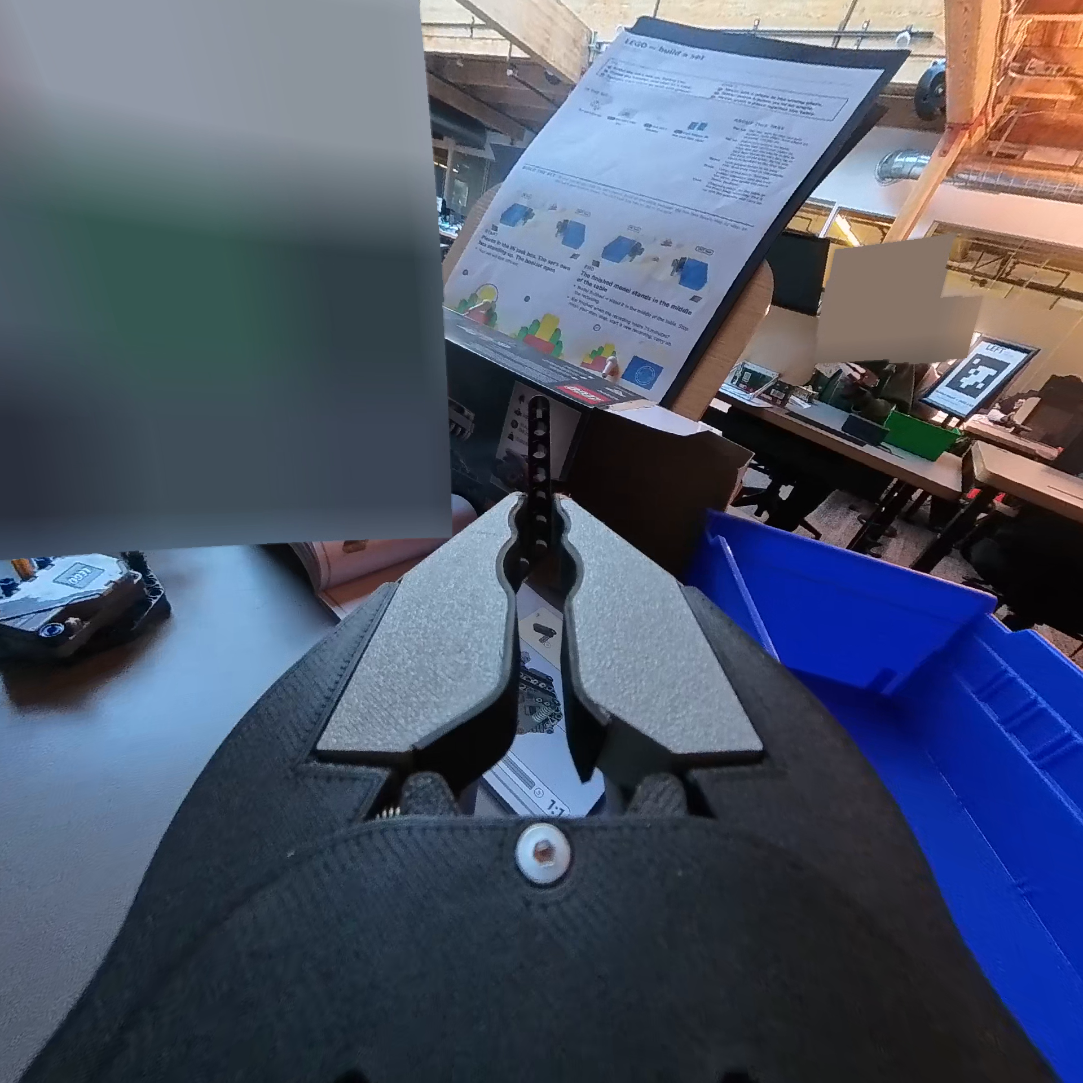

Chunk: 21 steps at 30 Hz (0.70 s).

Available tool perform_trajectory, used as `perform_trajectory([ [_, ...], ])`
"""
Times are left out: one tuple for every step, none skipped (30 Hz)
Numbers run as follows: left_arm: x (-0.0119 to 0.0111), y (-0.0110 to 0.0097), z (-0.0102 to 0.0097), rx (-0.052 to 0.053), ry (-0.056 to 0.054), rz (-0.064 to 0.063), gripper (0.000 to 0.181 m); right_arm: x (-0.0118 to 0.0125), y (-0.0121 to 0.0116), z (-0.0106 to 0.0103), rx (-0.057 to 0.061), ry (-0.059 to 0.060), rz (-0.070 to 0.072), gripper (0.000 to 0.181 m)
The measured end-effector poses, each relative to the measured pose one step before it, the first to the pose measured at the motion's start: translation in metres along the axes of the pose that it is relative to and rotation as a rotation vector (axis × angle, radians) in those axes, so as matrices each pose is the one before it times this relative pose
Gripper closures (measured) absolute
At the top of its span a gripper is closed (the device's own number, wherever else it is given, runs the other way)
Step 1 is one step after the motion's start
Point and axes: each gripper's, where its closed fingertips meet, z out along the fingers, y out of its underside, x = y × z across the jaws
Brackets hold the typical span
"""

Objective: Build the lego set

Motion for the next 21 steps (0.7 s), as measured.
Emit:
perform_trajectory([
  [0.00002, 0.0, 0.0, 0.0, 0.0002, 0.0002, 0.155, -0.00037, 0.00009, 0.00022, -0.0009, -0.0017, -0.0001, 0.178],
  [0.00004, -0.00007, -0.00006, -0.0001, 0.0001, 0.0001, 0.155, -0.00049, 0.0002, 0.00031, -0.0011, -0.0021, 0.0002, 0.178],
  [0.0, 0.00001, 0.0, -0.0001, -0.0001, -0.0001, 0.155, -0.0004, 0.00025, 0.00031, -0.0012, -0.002, 0.0005, 0.178],
  [0.00003, -0.00002, 0.00001, 0.0001, 0.0003, 0.0002, 0.155, -0.00031, 0.00029, 0.00022, -0.0009, -0.0008, 0.0001, 0.178],
  [0.00011, 0.00001, 0.00004, 0.0, 0.0002, 0.0003, 0.155, -0.00015, 0.00009, 0.00017, -0.0002, -0.0003, -0.0006, 0.178],
  [-0.00014, -0.00004, 0.00002, -0.0002, -0.0003, -0.0003, 0.154, -0.00019, -0.00003, 0.00008, 0.0, -0.0006, 0.0, 0.178],
  [0.00009, 0.00002, 0.00004, -0.0001, 0.0, 0.0, 0.154, -0.00015, -0.00001, 0.00001, 0.0001, -0.001, 0.0001, 0.178],
  [0.00004, 0.0, 0.0, 0.0, 0.0005, 0.0004, 0.154, -0.00009, -0.00002, -0.00002, -0.0001, -0.0001, -0.0002, 0.178],
  [0.00002, -0.00001, 0.0, 0.0001, 0.0002, 0.0002, 0.154, 0.00006, -0.00012, 0.00001, 0.0002, 0.0002, -0.0002, 0.178],
  [-0.00001, -0.00001, 0.0, 0.0001, -0.0002, -0.0003, 0.154, -0.00002, -0.00002, 0.00004, 0.0003, -0.0005, 0.0007, 0.178],
  [-0.00002, 0.00002, -0.00001, -0.0001, -0.0001, 0.0, 0.154, -0.00014, 0.00005, 0.0001, -0.0002, -0.0011, 0.001, 0.178],
  [0.00003, 0.00001, 0.0, 0.0, 0.0004, 0.0004, 0.154, -0.00013, 0.00033, 0.00015, -0.0008, -0.0008, 0.0005, 0.178],
  [0.0, 0.0, 0.0, 0.0, 0.0, -0.0001, 0.154, -0.00023, 0.00006, 0.00014, -0.0007, -0.0008, 0.0, 0.178],
  [-0.00003, 0.00001, 0.0, -0.0001, -0.0004, -0.0004, 0.154, -0.0004, 0.00007, 0.00006, -0.0002, -0.0014, -0.0004, 0.178],
  [-0.00005, -0.00001, 0.00005, -0.0004, -0.0001, 0.0, 0.154, -0.00036, -0.00001, 0.00015, -0.0003, -0.0013, -0.0005, 0.178],
  [0.00004, 0.00009, 0.00013, -0.0005, 0.0001, 0.0001, 0.154, -0.00036, -0.00015, 0.00004, -0.0002, -0.001, -0.0008, 0.178],
  [-0.00014, -0.00001, -0.00004, 0.0, -0.0007, -0.0006, 0.154, -0.00031, -0.00027, -0.00009, 0.0007, -0.0009, -0.0009, 0.178],
  [0.00003, -0.00001, 0.00009, -0.0003, -0.0002, 0.0, 0.154, -0.00024, -0.00047, -0.00011, 0.0017, -0.0011, -0.0005, 0.178],
  [0.00003, 0.00001, -0.00001, -0.0001, 0.0005, 0.0004, 0.154, -0.00011, -0.00045, -0.00029, 0.0018, -0.0006, 0.0004, 0.178],
  [-0.00015, 0.00007, 0.00001, 0.0, -0.0004, -0.0005, 0.154, 0.00013, -0.00043, -0.00018, 0.0018, 0.0005, 0.0005, 0.178],
  [0.00009, 0.00002, 0.00004, -0.0001, 0.0, 0.0, 0.154, 0.00016, -0.00017, -0.00021, 0.0013, 0.0008, -0.0001, 0.178],
])
